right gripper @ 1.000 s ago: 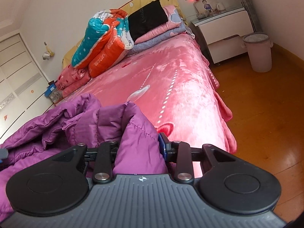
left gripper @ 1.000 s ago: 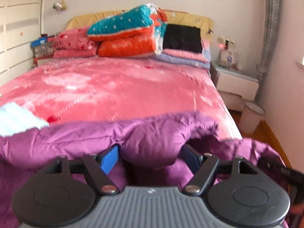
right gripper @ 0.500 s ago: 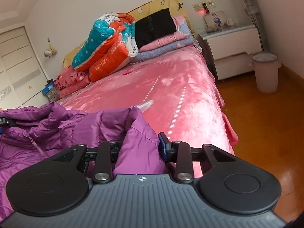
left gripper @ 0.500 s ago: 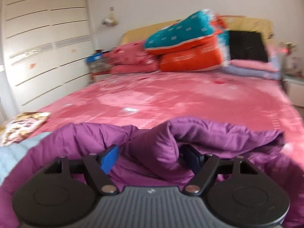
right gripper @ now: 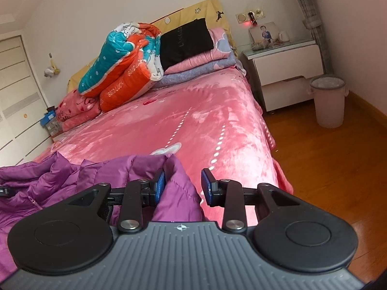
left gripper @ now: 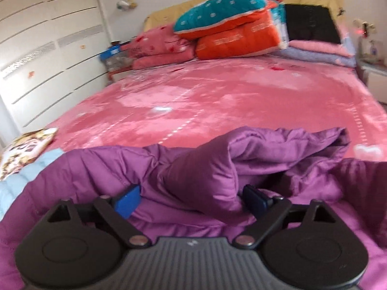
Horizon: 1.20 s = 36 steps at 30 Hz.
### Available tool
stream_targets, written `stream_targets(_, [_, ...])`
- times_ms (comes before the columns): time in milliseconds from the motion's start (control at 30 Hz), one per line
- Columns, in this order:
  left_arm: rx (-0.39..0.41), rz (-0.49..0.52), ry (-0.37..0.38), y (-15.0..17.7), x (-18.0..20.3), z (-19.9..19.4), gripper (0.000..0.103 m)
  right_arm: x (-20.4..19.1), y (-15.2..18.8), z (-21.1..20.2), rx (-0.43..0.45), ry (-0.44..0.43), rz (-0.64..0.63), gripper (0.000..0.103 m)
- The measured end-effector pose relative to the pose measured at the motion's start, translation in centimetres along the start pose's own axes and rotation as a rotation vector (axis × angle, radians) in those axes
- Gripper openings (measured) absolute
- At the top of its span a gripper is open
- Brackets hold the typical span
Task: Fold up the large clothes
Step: 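Release the jacket with both grippers and spread it on the bed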
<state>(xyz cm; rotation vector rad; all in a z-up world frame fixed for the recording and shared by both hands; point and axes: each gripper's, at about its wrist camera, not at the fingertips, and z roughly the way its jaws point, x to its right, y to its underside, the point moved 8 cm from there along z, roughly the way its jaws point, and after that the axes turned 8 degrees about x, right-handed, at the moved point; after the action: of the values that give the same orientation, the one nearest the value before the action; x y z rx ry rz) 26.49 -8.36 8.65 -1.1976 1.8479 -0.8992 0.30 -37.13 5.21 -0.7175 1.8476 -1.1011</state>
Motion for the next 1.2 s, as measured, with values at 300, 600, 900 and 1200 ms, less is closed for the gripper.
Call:
stream_targets(300, [0.021, -0.104, 0.134, -2.0, -2.3, -5.2, 0.092, 0.8, -0.7, -0.1, -0.009, 0.038, -0.027, 0.085])
stream_targets(600, [0.071, -0.033, 0.182, 0.7, -4.2, -14.8, 0.092, 2.0, -3.2, -3.9, 0.043, 0.060, 0.001, 0.101])
stream_targets(900, [0.070, 0.107, 0.233, 8.1, -2.8, -25.7, 0.092, -1.4, -6.4, -12.3, 0.140, -0.063, 0.013, 0.103])
stream_targets(1200, [0.006, 0.115, 0.255, 13.9, -5.3, -33.3, 0.092, -8.4, -0.5, -22.1, 0.060, -0.263, -0.192, 0.103])
